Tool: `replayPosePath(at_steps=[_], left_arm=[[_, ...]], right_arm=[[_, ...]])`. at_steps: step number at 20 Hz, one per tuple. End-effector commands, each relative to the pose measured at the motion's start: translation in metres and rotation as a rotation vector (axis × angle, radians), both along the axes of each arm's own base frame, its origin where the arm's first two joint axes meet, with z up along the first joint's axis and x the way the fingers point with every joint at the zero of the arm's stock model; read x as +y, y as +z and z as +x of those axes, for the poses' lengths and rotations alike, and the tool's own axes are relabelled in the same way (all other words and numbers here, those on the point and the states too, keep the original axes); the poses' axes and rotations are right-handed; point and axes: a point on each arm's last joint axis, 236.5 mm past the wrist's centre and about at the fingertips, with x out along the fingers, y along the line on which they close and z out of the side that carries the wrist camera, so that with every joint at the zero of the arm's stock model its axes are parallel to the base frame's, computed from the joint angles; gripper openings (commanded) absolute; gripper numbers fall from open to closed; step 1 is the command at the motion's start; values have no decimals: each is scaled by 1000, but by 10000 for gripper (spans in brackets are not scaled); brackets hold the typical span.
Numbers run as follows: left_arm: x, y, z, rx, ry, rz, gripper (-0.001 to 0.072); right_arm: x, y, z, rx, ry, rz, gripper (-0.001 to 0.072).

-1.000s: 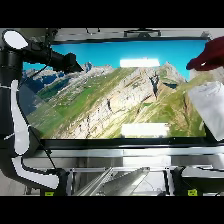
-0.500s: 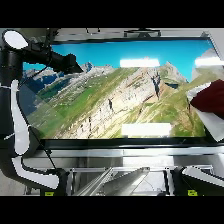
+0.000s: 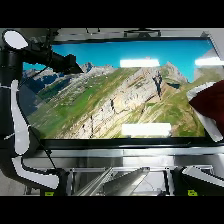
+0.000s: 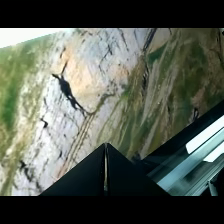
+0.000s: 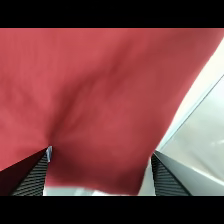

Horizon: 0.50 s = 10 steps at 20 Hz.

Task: Fold the shirts.

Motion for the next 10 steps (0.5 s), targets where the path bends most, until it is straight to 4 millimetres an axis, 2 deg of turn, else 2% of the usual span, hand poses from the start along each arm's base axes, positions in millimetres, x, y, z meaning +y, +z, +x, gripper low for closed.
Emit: replayPosePath(at_steps=[1,4,7,9,10], left_arm=[[0,0,0,-9,-8,1,26],[0,1,1,-15,-12,2,26],[0,5,-1,-23,-13,-1,26],[0,16,-5,-47,-12,-2,26],[0,24,-9,-64,-13,-3,26]], right_arm=[[13,13,-7,31,13,55,697],[14,57,4,-25,26,49,694],[26,94,5,-46,39,68,693],[37,110,20,-132,47,86,692],[48,115,32,-180,53,120,645]])
